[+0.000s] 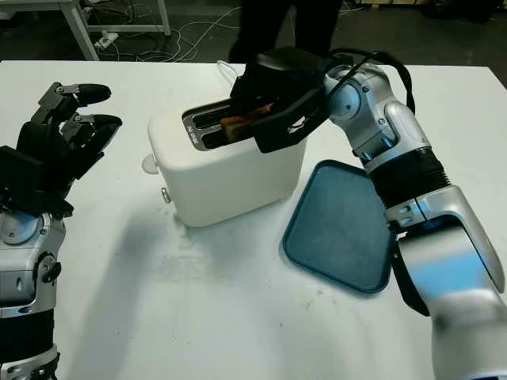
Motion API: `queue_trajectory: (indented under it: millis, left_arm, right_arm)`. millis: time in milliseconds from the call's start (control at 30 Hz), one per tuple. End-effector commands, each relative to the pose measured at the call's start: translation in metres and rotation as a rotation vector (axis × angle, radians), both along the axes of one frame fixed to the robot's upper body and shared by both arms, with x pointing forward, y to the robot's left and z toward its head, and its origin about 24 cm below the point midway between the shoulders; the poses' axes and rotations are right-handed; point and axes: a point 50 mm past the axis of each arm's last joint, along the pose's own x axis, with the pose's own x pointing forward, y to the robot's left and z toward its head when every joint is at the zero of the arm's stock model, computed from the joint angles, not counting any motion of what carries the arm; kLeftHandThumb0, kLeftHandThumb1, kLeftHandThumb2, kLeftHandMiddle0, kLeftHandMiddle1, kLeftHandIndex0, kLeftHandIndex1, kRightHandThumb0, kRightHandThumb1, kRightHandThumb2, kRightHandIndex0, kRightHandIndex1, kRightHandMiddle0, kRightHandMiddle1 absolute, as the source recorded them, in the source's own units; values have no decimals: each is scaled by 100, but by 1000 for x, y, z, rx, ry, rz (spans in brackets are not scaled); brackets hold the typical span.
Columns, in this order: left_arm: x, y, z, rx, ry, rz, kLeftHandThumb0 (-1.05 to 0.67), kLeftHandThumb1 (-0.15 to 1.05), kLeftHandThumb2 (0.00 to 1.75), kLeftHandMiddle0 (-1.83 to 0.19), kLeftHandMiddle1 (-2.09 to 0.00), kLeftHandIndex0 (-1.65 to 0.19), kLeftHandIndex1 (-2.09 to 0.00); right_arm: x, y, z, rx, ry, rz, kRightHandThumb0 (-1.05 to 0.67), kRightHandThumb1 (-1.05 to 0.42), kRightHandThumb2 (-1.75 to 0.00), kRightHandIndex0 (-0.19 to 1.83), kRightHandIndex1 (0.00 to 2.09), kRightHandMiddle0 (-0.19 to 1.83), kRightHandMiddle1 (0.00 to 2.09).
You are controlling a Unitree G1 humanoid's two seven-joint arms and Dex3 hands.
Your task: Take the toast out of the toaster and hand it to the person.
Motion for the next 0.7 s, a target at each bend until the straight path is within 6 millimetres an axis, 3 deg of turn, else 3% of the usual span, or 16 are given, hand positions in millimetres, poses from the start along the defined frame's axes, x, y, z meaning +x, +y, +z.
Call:
queue_trajectory:
  millis: [0,200,267,400,667]
  left_arm:
    - [0,0,2,14,-10,-1,-84,91,0,-18,-126,-20,-107]
    - [1,0,2,15,-10,-3,-84,91,0,-18,-127,-21,-108]
    - [1,0,2,16,-12,-4,-84,91,0,-18,-126,-21,-108]
    - [1,0,2,14,-9,-7,-84,90,0,-18,-127,-21,-108]
    - [1,0,2,19,-1,-5,-84,90,0,-18,-126,-21,-108]
  right_arm:
    - [-2,-4,-18,-29,36,24,-51,-90,-4,114,174,89,173]
    - [3,-8,-11,51,16,29,-51,-92,-24,111,174,86,171]
    - [4,-9,-5,88,-2,22,-51,-92,-24,109,174,89,163]
    - [9,-12,7,148,-50,-13,-48,-92,-26,107,175,81,174]
    - [20,-26,31,276,-125,-88,-42,-92,-26,101,175,70,174]
